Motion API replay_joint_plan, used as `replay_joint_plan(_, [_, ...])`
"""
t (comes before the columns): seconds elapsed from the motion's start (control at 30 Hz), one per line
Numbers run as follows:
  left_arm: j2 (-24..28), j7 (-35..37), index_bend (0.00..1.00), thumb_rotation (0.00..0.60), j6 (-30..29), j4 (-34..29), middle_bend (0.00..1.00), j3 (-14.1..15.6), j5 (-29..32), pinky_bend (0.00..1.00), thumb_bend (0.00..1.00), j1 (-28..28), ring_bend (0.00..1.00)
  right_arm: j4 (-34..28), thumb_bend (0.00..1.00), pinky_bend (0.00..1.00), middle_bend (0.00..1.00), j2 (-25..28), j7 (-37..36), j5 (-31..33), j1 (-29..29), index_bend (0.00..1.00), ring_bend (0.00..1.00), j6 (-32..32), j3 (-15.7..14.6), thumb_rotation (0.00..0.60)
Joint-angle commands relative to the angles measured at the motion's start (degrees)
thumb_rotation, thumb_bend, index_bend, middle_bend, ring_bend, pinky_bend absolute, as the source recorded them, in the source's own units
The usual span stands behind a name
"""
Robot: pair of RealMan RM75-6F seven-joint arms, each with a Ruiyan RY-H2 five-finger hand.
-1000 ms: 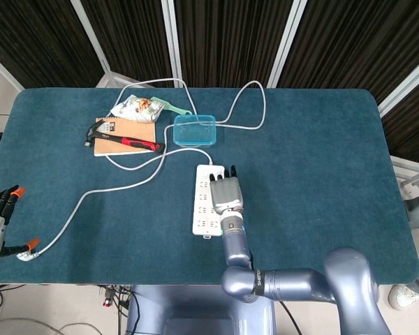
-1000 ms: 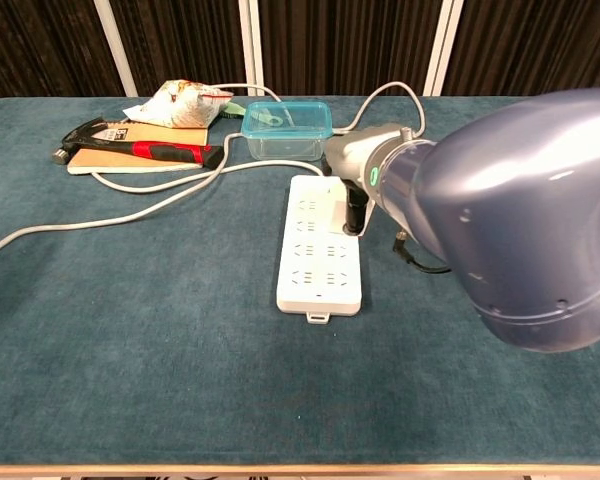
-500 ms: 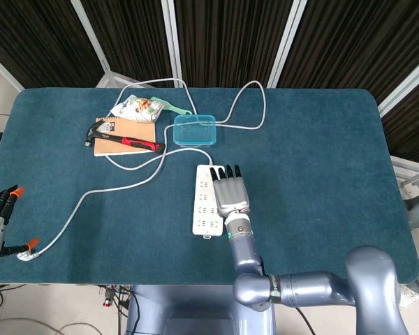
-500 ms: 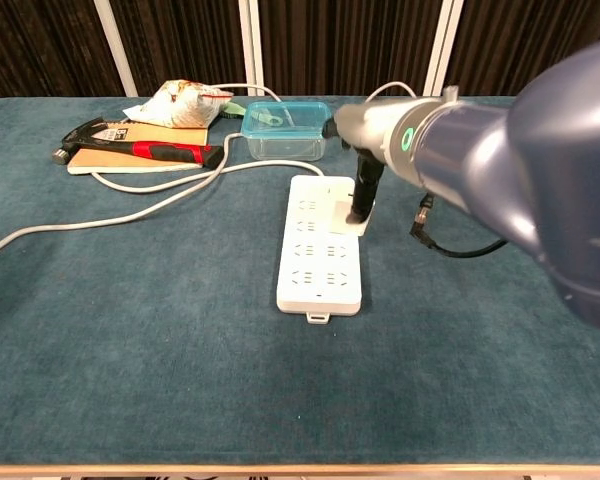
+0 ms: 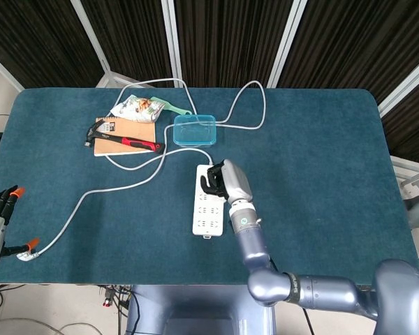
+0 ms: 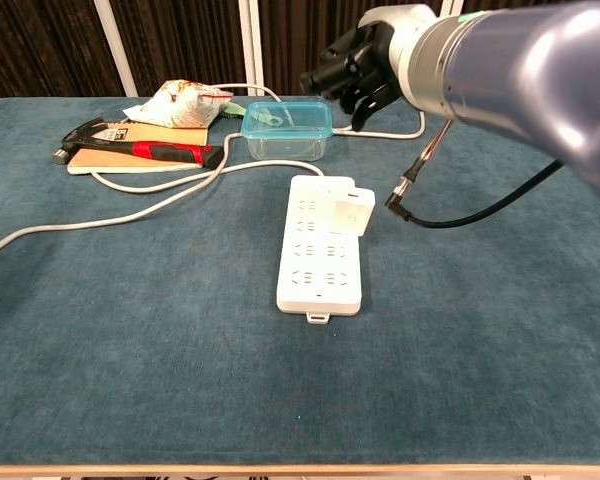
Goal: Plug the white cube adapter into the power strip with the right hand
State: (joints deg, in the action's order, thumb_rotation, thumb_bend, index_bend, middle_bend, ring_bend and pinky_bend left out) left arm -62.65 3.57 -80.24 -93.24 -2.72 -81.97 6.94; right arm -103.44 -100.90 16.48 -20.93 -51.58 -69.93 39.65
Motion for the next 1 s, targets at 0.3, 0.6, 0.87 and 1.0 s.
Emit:
replay_joint_plan(0.3, [-0.01,0.09,0.0,0.6,0.23,0.07,0.0,0.01,0.08,0.0,0.0,0.06,0.0,1.13,0.59,0.74,0.89,-1.13,-20.42,13.79,3.79,0.99,0.81,12.89,9.82,0.6])
replay_joint_plan(0.6, [0.06,0.22,0.0,0.6,0.38,0.03,0.0,0.05,0.03,0.0,0.0,0.11,0.0,3.95,0.59,0.74,0.89,-2.4,-25.84,15.89,3.74,0.99,0.81,12.06,9.45,0.6])
replay_joint_plan(0.87, [0.05,0.12,0.0,0.6,0.44,0.0,0.0,0.09,0.04,0.0,0.0,0.12,0.0,6.2,0.59,0.74,0.89,-4.49,-28.85,13.66,4.06,0.99,0.81,10.69,7.14,0.6])
replay_joint_plan(1.0, [0.1,0.2,0.0,0.6,0.45,-0.04,0.0,0.14,-0.06,0.0,0.0,0.12,0.0,7.92,0.59,0.74,0.89,-6.07,-30.11,11.75,3.97,0.99,0.81,10.73,5.72,0.6])
